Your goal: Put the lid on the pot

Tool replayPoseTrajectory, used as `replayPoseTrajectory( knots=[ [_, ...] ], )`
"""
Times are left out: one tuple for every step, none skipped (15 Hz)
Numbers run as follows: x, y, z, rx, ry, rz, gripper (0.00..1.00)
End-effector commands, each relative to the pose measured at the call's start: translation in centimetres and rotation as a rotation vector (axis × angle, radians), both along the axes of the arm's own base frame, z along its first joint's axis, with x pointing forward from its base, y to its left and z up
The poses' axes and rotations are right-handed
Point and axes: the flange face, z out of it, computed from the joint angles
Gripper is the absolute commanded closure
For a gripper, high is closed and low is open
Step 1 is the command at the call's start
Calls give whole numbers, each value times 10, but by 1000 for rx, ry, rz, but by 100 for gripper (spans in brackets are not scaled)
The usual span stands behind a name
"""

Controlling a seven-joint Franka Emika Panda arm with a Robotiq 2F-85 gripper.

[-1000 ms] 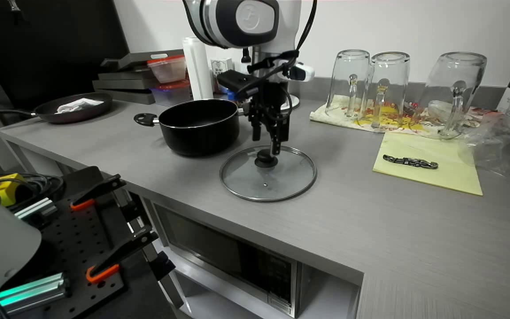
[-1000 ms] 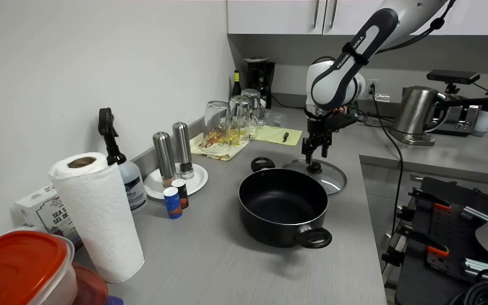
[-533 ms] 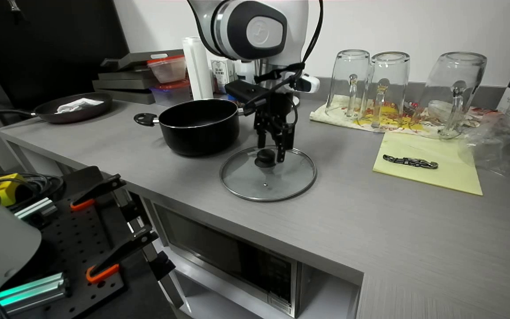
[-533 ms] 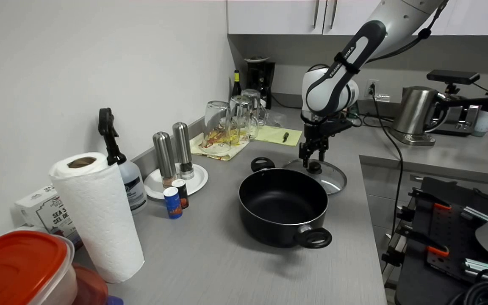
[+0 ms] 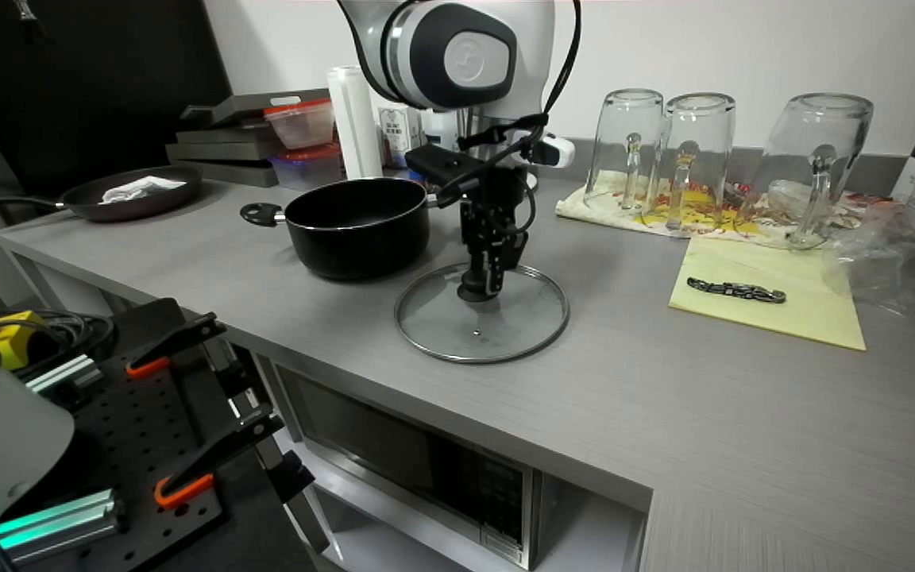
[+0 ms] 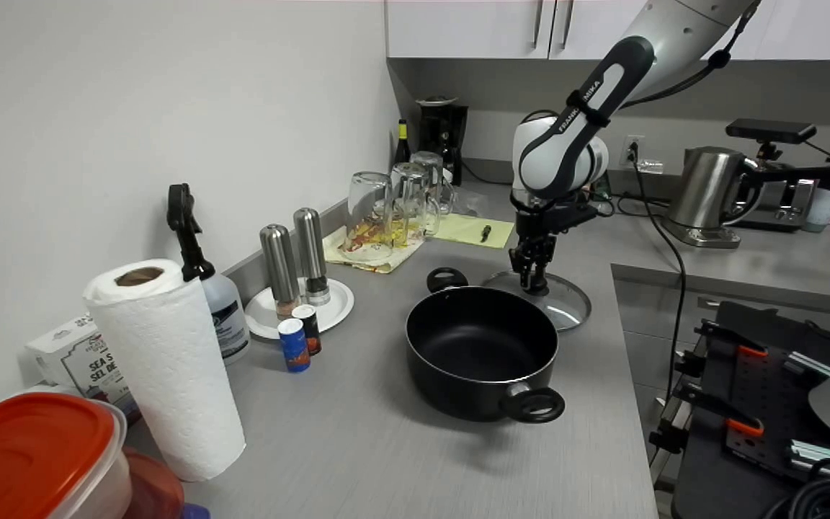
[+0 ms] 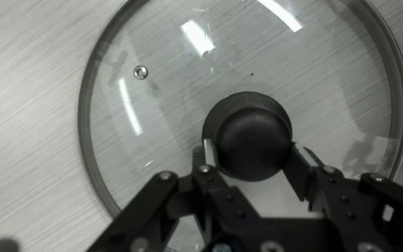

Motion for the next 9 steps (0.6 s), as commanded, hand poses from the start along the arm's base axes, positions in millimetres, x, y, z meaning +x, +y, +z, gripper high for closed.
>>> replayPoseTrajectory(
  knots=[
    [0,4,12,7,-5,-19,76],
    [-1,4,14,6,-7,-18,76],
    [-2,6,20,3,-12,-16,76],
    [-4,7,26,2,-14,-13,76],
    [-6,8,37,-8,-21,-11,76],
    [-8,9,47,-15,-25,-11,76],
    [-10,10,59,-24,-34,-12,76],
    [-12,10,73,-35,-46,-17,76],
    [-14,11,88,-46,-56,-18,76]
  ],
)
